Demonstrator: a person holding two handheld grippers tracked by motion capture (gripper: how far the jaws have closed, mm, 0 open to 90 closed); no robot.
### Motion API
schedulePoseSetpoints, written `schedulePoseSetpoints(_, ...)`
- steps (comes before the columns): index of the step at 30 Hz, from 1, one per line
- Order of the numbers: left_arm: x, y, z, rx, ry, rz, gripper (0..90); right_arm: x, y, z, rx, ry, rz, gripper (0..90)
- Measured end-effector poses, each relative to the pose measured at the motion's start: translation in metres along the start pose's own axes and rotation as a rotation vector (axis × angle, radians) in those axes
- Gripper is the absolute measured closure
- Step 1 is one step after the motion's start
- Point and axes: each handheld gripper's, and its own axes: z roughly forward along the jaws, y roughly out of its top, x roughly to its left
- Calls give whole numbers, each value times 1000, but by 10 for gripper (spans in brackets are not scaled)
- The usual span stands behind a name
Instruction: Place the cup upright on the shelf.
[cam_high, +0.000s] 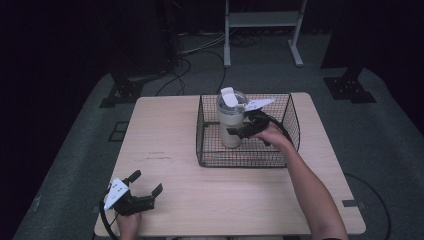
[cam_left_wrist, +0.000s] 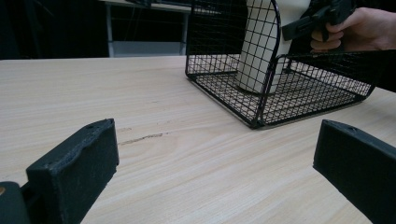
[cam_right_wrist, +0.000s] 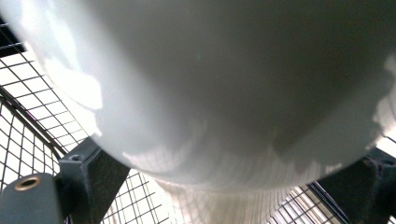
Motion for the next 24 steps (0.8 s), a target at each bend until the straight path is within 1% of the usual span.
schedulePoseSetpoints(3,-1,0,0,-1,1,1,0,0,-1,-4,-5,-3,6,92)
schedulePoseSetpoints(9,-1,0,0,-2,-1,1,0,2,-1,-9,-2,-14,3,94)
schedulePoseSetpoints(12,0,0,0,-3,-2,0,0,4,-1,-12,-7,-34,-12,97)
schedulePoseSetpoints(15,0,0,-1,-5,-4,2,0,5,1,-17,-13,-34,2,96)
schedulePoseSetpoints(16,0,0,-1,-4,-3,2,0,5,2,-19,-18,-34,-4,96)
schedulePoseSetpoints(19,0,0,-1,-5,-3,2,0,7,4,-23,-10,-47,-14,96)
schedulePoseSetpoints(24,-1,0,0,-3,-2,2,0,10,6,-30,3,-44,7,96)
